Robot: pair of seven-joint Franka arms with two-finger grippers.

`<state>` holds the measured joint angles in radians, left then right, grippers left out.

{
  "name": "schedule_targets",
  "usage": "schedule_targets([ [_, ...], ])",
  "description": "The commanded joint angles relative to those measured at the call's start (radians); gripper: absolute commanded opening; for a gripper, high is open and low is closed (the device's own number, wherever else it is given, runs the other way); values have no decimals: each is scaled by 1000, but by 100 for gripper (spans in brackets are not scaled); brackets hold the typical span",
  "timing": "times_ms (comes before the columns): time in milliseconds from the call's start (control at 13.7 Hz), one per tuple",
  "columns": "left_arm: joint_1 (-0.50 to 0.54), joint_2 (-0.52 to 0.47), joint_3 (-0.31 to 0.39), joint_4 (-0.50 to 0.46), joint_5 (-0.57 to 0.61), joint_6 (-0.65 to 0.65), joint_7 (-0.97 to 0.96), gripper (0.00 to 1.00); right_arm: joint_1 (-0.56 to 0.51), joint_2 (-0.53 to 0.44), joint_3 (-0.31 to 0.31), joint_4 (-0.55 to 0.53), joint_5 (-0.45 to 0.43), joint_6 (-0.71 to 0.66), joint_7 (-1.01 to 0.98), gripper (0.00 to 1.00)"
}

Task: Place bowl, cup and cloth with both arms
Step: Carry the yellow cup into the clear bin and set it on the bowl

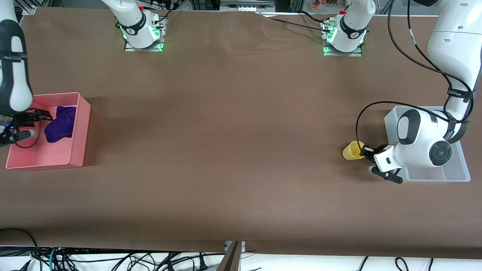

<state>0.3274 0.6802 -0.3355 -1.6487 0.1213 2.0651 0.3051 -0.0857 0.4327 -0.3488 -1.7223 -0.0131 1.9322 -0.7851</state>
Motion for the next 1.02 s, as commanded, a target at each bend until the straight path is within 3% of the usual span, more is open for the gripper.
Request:
schedule_targets([
  [0, -2, -1, -5, 12, 6, -16, -17, 0, 3, -32, 54, 148, 39, -151, 16, 100],
  [219, -2, -22, -7, 29, 6, -49, -17, 0, 17, -72, 161, 286, 18, -336, 296, 100],
  [438, 5, -121, -4, 72, 12, -225, -6, 0, 20, -115, 293, 404, 10, -490, 521, 100],
  [730, 56, -203, 30, 138, 79, -423, 107, 0, 20, -178, 428, 394, 2, -494, 716, 100],
  [949, 166, -220, 27, 84, 198, -369, 213, 0, 32, -189, 438, 391, -1, -454, 710, 100],
])
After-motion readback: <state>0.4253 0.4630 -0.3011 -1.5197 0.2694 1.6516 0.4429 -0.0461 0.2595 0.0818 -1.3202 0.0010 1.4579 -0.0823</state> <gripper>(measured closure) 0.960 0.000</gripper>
